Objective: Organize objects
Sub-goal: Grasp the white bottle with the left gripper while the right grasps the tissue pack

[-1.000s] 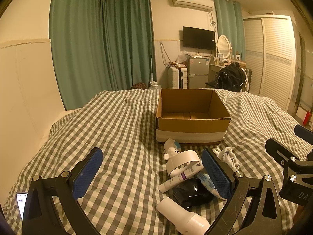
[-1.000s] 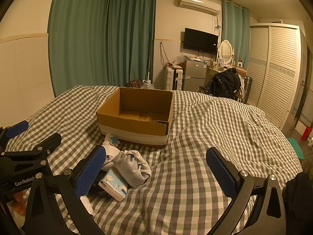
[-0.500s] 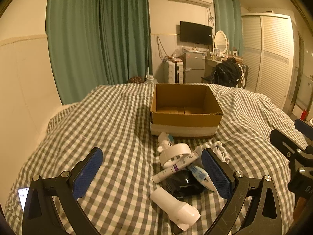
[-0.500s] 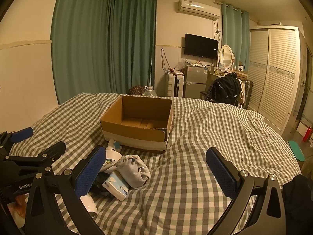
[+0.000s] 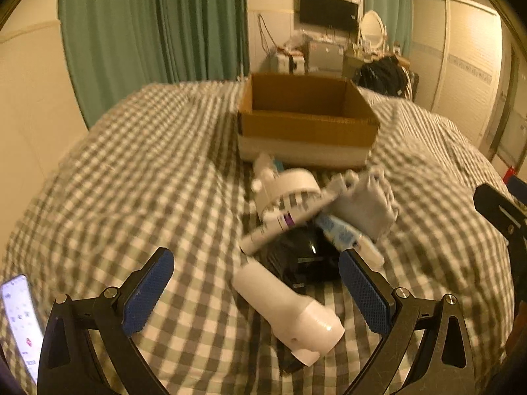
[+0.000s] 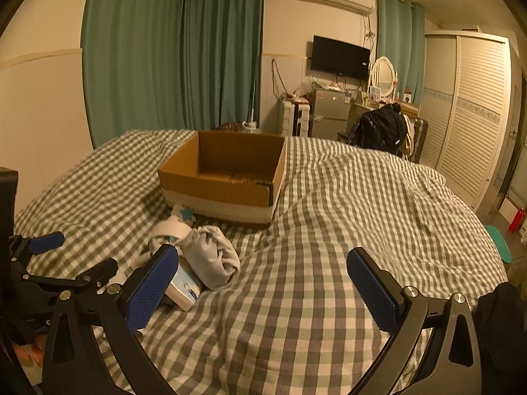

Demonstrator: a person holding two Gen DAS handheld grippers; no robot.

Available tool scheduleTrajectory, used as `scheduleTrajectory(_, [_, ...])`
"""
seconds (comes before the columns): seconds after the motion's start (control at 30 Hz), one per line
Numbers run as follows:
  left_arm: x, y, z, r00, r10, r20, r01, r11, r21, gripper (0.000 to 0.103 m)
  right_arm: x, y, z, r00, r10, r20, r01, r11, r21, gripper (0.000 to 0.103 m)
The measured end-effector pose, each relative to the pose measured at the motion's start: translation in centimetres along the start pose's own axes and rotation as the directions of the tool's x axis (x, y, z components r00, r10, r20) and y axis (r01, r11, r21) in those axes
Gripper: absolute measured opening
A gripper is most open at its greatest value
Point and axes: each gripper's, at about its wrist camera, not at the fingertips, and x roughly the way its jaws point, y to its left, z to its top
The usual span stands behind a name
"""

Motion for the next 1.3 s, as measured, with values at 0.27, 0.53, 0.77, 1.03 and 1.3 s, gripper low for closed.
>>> scheduleTrajectory(0.27, [2.6,-1.1,-1.9,0.987,-0.092,-0.132,0.096,0.995,0.027,0.085,2.0,0.0,-1.1,0.998,-0.006,-0.061,0.006,1.0,0.0,0.103])
scheduleTrajectory(0.53, [3.8,-1.0,-3.1,0.945,-0.225,-0.237,0.234,0.972,0.01,0.06,2.5,0.5,-1.3,0.997,-0.011,-0.077,0.009,1.0,-0.019,0.103])
scheduleTrajectory(0.77, [1.3,0.7,-2.3,0.97,-0.181,-0.161,0.187,0.982,0.028,0.053,2.9,2.1,-1.5,0.996,0.017,-0.093,-0.022,0.998,-0.052,0.103])
scheduleTrajectory(1.03, [0.6,3.7,-0.8,0.995,-0.068,-0.073,0.069,0.997,0.015,0.053,5.3,6.8,-2.3,0.981,0.086,-0.172,-0.11,0.985,-0.135,0.088])
scheduleTrajectory(1.3, [0.7,4.2,-0.7,0.996,-0.062,-0.061,0.063,0.998,0.013,0.053,9.5,9.9,-4.0,0.952,0.097,-0.29,-0.162,0.964,-0.209,0.047])
